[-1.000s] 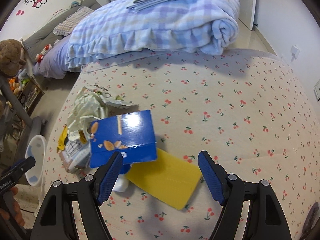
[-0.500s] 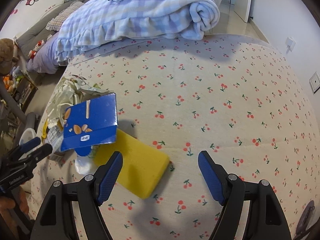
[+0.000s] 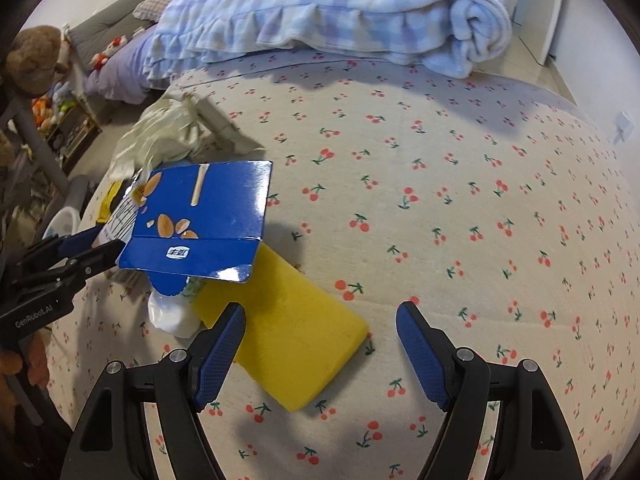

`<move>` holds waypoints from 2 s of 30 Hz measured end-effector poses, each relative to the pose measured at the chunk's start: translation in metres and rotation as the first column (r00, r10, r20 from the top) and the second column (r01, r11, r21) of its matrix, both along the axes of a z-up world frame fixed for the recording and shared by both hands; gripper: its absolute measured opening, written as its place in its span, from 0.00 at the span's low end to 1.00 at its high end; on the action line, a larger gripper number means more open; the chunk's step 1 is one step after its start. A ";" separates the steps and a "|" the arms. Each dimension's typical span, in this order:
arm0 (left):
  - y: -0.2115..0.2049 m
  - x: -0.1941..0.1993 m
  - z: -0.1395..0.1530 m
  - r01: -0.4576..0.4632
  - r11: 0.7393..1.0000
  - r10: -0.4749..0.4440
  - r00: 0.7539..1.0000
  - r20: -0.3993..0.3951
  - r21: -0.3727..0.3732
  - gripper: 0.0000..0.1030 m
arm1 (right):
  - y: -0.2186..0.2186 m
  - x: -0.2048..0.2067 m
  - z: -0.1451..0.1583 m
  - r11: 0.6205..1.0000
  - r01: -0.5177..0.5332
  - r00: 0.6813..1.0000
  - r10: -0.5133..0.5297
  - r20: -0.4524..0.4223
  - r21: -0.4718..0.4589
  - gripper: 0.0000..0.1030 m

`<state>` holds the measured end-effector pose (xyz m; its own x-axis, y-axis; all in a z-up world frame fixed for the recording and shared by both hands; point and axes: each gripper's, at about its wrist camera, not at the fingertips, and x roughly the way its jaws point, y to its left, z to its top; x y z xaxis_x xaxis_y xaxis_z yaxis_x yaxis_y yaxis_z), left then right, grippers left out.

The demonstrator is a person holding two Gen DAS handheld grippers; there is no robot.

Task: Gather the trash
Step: 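Move both tools back over the table toward the milk carton, then grasp the milk carton with the left tool while the right tool grasps the yellow sponge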

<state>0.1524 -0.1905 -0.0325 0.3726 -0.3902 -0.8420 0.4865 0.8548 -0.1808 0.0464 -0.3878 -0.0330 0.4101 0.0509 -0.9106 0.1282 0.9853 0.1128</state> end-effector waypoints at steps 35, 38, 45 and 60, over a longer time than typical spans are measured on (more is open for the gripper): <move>0.013 -0.030 0.008 0.017 0.999 -0.019 0.999 0.034 0.030 0.52 | 0.018 -0.022 0.013 0.989 -0.137 0.990 0.135 0.034 0.059 0.39; 0.021 -0.035 0.013 0.005 1.000 -0.006 0.999 0.039 0.020 0.52 | 0.017 -0.027 0.021 0.992 -0.113 0.993 0.111 0.044 0.052 0.35; 0.046 -0.047 0.026 -0.032 0.999 0.032 0.997 0.064 -0.003 0.52 | 0.012 -0.045 0.036 0.996 -0.062 0.995 0.058 0.078 0.060 0.33; 0.105 -0.062 0.048 -0.135 0.989 0.140 0.985 0.097 -0.055 0.52 | 0.021 -0.061 0.074 0.997 0.011 0.981 -0.026 0.191 0.082 0.32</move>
